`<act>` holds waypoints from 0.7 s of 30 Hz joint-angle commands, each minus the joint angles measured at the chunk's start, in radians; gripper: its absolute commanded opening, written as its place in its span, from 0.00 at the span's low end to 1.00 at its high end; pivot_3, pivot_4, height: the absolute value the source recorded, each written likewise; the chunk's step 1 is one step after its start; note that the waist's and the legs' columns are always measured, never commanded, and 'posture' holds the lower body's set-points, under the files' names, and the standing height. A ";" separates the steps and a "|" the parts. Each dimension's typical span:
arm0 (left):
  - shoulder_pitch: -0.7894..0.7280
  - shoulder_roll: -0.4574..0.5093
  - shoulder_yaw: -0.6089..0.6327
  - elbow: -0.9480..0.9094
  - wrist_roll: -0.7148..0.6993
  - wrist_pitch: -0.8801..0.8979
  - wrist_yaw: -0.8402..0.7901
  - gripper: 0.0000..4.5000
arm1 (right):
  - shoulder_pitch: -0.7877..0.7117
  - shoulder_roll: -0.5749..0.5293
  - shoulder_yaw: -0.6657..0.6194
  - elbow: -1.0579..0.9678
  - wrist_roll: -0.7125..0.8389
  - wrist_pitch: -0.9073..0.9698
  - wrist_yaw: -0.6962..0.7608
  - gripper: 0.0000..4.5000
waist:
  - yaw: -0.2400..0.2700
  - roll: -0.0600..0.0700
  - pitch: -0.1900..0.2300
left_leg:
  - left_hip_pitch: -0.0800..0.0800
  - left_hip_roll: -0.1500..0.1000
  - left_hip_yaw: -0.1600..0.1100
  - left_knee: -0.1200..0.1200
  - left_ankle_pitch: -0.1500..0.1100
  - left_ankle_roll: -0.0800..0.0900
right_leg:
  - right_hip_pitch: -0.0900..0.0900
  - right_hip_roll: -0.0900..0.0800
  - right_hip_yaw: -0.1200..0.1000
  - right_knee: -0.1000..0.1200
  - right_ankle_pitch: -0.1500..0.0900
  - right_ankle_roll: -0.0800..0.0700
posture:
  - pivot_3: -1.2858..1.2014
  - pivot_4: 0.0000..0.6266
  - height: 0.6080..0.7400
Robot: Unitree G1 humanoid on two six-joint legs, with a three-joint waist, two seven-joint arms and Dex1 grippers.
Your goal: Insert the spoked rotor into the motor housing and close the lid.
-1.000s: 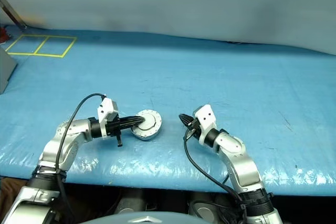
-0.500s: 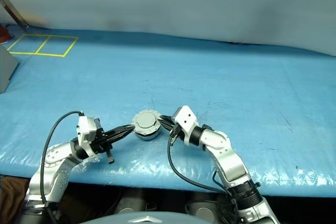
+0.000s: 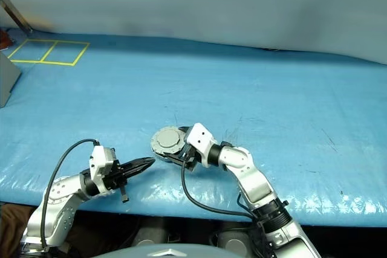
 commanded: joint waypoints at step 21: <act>0.022 0.005 -0.005 0.005 0.013 -0.019 0.025 0.00 | -0.049 0.104 -0.037 0.078 0.034 0.065 -0.024 0.91 | -0.002 0.000 0.000 | 0.000 0.000 0.000 0.000 0.002 -0.005 | 0.000 -0.001 0.000 0.000 0.000 0.000 | 0.52 0.24 1.00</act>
